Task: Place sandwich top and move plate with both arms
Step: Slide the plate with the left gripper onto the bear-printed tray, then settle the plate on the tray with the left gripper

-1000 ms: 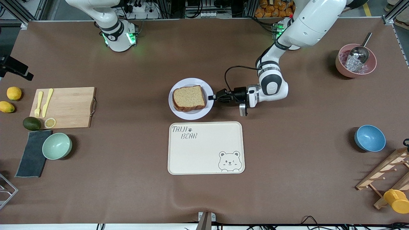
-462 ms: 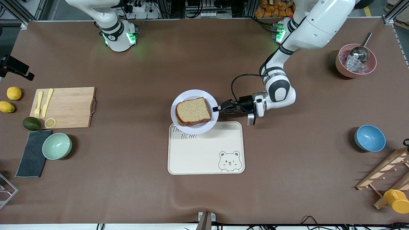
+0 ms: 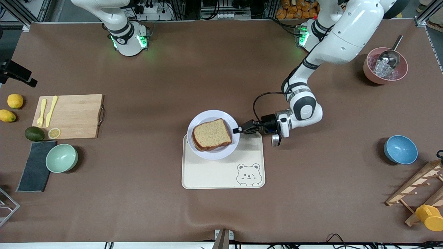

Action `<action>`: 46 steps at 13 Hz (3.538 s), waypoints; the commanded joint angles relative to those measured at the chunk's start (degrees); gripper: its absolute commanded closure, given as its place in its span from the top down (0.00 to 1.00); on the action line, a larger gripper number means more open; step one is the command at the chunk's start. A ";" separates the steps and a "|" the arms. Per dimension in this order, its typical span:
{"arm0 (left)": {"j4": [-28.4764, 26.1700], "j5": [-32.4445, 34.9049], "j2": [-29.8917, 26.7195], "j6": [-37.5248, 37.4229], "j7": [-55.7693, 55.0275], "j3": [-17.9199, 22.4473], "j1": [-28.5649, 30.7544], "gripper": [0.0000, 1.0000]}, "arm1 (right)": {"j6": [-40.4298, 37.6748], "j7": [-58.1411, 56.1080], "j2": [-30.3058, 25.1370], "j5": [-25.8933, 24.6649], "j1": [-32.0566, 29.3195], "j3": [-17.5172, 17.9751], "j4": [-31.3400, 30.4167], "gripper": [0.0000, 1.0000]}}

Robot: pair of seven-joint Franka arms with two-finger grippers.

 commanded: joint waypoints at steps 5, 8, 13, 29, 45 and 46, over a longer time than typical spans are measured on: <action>10.33 3.39 7.34 3.31 -4.26 1.20 -0.99 0.00 | -0.67 0.27 -0.04 -0.69 -0.03 0.26 0.64 1.00; 13.32 3.39 10.68 3.31 -4.17 1.20 -1.25 0.00 | -0.59 0.62 -0.04 -0.60 0.05 0.26 0.64 1.00; 16.40 3.22 13.85 3.39 -4.26 1.90 -2.22 0.00 | -0.67 0.35 0.05 -0.51 0.05 0.26 0.64 1.00; 20.01 2.60 17.54 4.36 -4.52 3.75 -4.77 0.00 | -0.67 0.44 0.13 -0.43 0.14 0.35 0.55 1.00; 20.36 7.52 14.47 8.22 -12.07 3.92 -4.07 0.76 | -0.67 0.62 0.22 -0.34 0.23 0.35 0.55 1.00; 20.28 8.57 14.03 8.75 -13.65 3.92 -4.24 0.76 | -0.67 0.27 0.22 -0.34 -0.03 0.26 0.64 1.00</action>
